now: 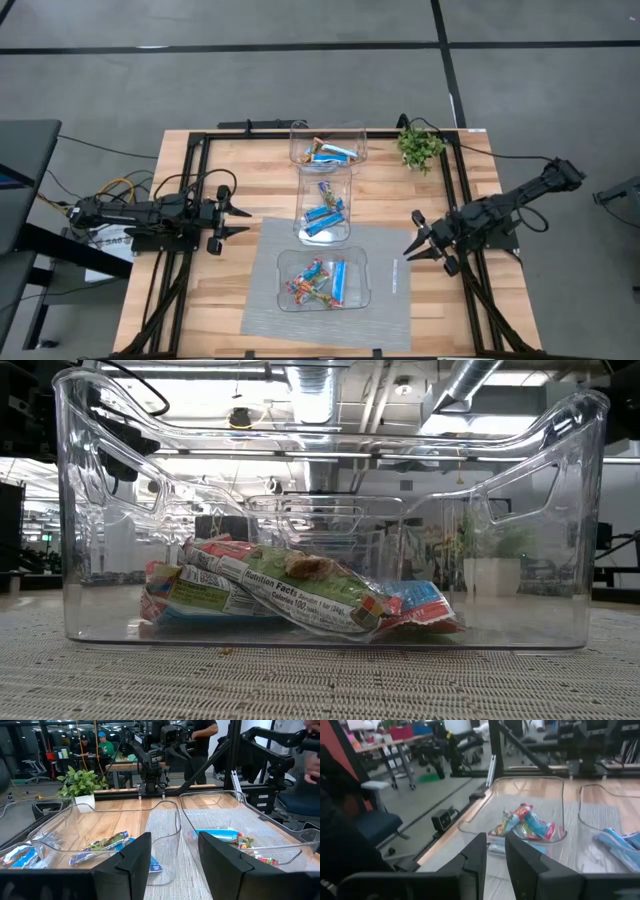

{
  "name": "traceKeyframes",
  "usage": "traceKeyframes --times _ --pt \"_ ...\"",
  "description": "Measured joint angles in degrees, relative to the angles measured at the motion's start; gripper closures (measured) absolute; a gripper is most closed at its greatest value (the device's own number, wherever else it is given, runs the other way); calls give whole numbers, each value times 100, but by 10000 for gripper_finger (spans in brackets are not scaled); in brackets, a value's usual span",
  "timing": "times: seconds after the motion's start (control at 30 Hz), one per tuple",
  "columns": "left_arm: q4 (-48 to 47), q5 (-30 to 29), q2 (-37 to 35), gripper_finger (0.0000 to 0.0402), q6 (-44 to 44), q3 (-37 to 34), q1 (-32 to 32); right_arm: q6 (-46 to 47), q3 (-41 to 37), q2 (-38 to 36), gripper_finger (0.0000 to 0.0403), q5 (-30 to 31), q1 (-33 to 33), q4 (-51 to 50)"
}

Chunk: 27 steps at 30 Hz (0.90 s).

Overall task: Pick and place Granola Bars by type
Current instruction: Return to Home Position

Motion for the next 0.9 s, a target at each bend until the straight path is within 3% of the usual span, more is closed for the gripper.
traceKeyframes --times 0.53,0.9 --pt "2 -1 0 244 -16 0 -2 307 -799 -1004 341 -599 0 454" --pt "0 -1 0 244 -7 -1 -2 238 -816 -1740 341 -425 -15 -433"
